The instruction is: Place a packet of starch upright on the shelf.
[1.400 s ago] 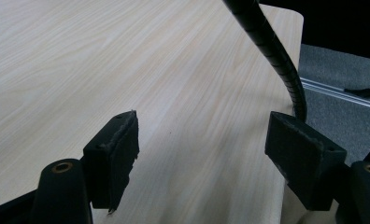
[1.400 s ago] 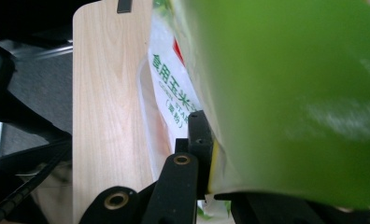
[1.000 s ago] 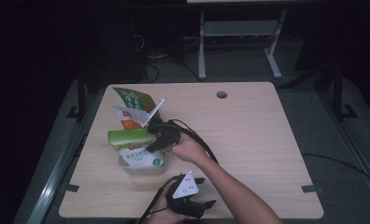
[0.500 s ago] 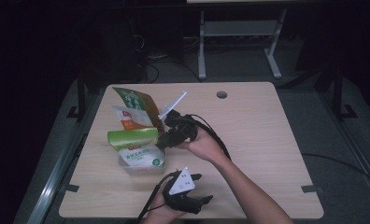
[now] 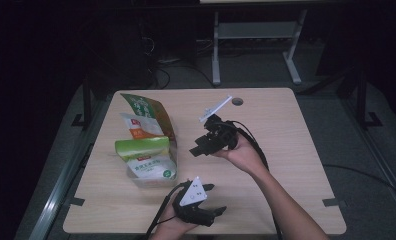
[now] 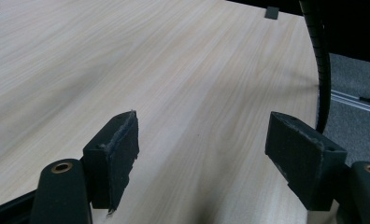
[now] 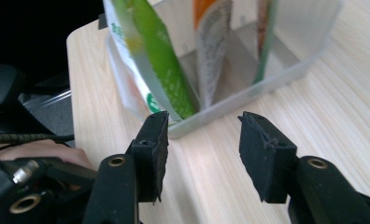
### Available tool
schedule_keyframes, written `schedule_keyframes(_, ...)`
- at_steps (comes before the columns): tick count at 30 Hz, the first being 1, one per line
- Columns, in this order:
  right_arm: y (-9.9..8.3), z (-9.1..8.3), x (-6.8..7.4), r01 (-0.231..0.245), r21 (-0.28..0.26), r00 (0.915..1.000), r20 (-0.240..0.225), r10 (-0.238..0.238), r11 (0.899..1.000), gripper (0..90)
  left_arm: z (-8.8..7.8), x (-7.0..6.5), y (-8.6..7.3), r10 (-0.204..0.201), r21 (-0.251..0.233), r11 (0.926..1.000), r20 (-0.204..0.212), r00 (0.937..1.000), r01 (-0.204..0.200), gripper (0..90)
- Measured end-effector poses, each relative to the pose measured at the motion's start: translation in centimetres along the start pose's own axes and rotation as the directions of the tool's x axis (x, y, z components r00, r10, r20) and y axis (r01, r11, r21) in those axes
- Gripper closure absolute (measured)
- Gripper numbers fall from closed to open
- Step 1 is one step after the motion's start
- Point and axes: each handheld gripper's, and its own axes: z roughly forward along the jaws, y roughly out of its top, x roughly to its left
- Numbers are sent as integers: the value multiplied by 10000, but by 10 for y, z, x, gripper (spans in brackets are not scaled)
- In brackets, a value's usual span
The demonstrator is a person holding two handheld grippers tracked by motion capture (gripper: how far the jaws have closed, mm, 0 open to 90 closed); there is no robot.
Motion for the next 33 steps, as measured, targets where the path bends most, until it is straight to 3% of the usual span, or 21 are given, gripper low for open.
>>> schedule_keyframes(19,-31,-23,-23,-974,-147,9938,528,981,9951,440,-3,6,1,-13,37,10000,-119,9999,14,251)
schedule_keyframes(33,-82,-54,-32,-1837,-582,9779,909,1884,9813,417,-2,7,0,-7,115,9999,-126,9999,8,250)
